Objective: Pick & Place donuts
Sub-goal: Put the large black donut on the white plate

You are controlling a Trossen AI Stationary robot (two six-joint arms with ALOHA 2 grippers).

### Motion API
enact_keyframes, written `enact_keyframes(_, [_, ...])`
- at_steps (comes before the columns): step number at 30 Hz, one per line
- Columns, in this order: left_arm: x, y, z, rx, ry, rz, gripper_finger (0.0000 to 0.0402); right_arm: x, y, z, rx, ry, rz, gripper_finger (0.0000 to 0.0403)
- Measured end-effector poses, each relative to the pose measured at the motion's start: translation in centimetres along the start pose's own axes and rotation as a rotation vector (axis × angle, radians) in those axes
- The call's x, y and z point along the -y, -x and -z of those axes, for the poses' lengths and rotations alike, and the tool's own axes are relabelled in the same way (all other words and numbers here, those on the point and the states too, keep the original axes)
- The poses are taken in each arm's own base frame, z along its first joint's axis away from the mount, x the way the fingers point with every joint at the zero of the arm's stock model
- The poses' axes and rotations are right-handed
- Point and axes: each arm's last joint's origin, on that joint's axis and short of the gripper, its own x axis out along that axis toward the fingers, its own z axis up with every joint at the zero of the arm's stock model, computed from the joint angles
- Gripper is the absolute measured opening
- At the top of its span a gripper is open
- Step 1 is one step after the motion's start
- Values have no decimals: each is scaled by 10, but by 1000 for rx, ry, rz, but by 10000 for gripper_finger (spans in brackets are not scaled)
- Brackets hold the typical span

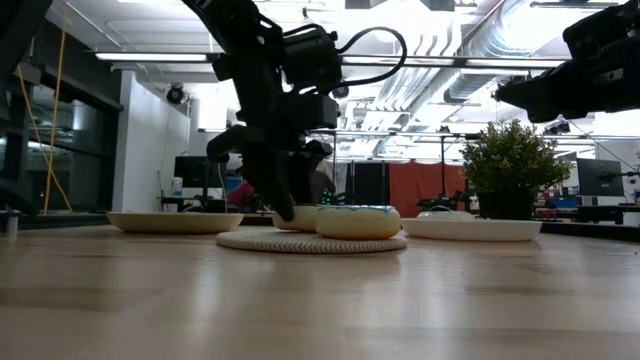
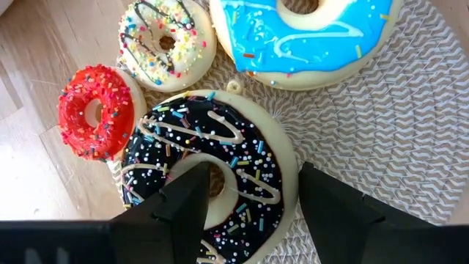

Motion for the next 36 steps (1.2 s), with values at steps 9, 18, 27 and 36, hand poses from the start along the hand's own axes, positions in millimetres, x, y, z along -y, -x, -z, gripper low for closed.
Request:
enact_keyframes(9, [0, 0, 0, 1, 15, -2, 197, 0, 0, 0, 0, 0, 0, 0])
enact_keyframes(18, [0, 0, 0, -5, 15, -10, 197, 0, 0, 0, 0, 0, 0, 0])
enact_keyframes(27, [0, 0, 0, -7, 16, -10, 152, 0, 0, 0, 0, 0, 0, 0])
enact_keyframes(36, [0, 0, 0, -8, 17, -9, 120, 0, 0, 0, 0, 0, 0, 0])
